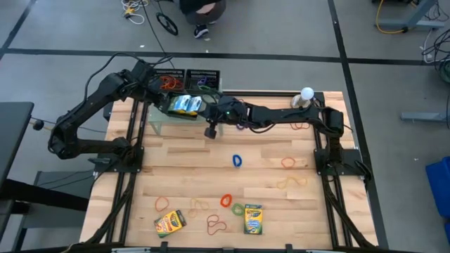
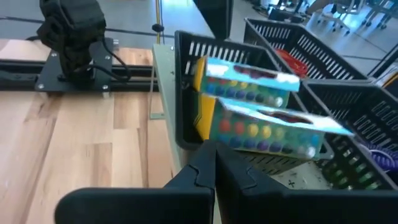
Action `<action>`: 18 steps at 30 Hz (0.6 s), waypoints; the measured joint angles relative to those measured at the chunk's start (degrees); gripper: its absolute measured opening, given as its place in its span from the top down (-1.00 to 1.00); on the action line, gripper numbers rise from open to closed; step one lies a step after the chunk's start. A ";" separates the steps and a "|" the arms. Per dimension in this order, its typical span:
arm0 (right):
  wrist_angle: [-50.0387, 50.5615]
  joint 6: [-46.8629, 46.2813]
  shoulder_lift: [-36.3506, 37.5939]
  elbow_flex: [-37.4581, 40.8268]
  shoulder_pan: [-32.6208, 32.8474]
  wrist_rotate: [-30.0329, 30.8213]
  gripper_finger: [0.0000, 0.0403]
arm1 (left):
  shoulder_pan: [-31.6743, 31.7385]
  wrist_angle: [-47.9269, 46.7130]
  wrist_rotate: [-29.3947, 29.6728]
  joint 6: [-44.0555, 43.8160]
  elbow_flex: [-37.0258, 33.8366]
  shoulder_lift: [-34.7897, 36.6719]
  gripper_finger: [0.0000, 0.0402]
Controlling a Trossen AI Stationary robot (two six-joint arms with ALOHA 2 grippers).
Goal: Pick & Place Office Desk Supplies
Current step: Adjust the bottom black bin on the shelf
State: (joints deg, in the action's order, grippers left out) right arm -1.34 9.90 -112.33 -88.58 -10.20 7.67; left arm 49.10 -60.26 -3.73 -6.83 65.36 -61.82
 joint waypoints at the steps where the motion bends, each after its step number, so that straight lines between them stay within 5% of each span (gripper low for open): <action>1: -0.35 0.01 0.00 0.00 0.00 0.01 0.99 | -0.02 0.14 -0.08 0.08 0.00 0.00 0.71; 18: 3.50 2.49 2.91 -0.21 -1.37 0.84 0.97 | -0.02 0.78 -1.24 1.38 0.00 0.00 0.71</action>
State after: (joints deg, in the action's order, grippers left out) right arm 2.16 12.39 -109.43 -88.78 -11.57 8.51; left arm 49.08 -59.48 -4.97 -5.45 65.36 -61.82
